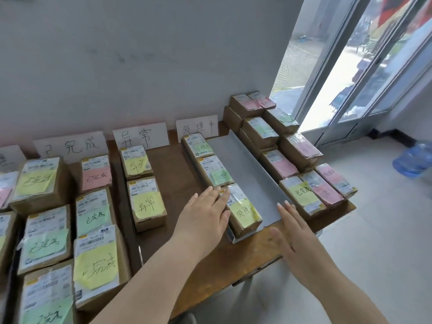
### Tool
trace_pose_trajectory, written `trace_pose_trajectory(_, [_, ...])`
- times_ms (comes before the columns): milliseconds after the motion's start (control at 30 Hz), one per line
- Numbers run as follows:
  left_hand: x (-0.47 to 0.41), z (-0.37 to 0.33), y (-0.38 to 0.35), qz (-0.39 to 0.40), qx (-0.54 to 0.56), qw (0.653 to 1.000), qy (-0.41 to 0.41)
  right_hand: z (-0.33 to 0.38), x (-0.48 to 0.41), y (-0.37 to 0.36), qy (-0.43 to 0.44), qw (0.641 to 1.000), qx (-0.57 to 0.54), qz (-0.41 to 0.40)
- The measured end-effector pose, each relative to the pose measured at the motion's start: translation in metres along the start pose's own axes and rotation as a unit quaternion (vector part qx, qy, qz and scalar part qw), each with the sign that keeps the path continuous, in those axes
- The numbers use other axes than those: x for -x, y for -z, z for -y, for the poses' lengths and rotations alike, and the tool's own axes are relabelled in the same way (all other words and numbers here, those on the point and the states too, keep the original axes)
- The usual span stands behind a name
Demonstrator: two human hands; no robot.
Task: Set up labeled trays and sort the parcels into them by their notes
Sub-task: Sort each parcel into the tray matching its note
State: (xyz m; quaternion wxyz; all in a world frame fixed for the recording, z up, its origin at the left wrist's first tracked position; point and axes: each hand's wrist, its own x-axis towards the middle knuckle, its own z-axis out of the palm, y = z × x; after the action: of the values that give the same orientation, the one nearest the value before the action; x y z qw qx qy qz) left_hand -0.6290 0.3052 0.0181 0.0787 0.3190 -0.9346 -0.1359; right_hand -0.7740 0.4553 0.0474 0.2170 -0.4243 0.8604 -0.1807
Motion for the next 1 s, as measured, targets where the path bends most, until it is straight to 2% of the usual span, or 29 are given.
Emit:
trace_pose_trajectory(200, [-0.063,-0.007,-0.010,0.015,-0.013,1.000,-0.021,-0.017,-0.049,0.018,-0.024,0.999,-0.030,-0.002])
trace_pose_trajectory(467, [-0.111,-0.038,-0.034,0.030,-0.031,0.999,0.010,-0.077,-0.106,0.047,-0.025,0.999,-0.040,0.001])
trace_pose_trajectory(800, [-0.172,-0.156,-0.054,-0.012,-0.044,0.993,0.110,-0.174,-0.167,0.136,0.107,0.992,-0.045,0.040])
trace_pose_trajectory(1000, [-0.173,-0.216,-0.080,-0.006,-0.021,0.987,0.160,-0.229,-0.175,0.159,0.126,0.988,-0.044,0.081])
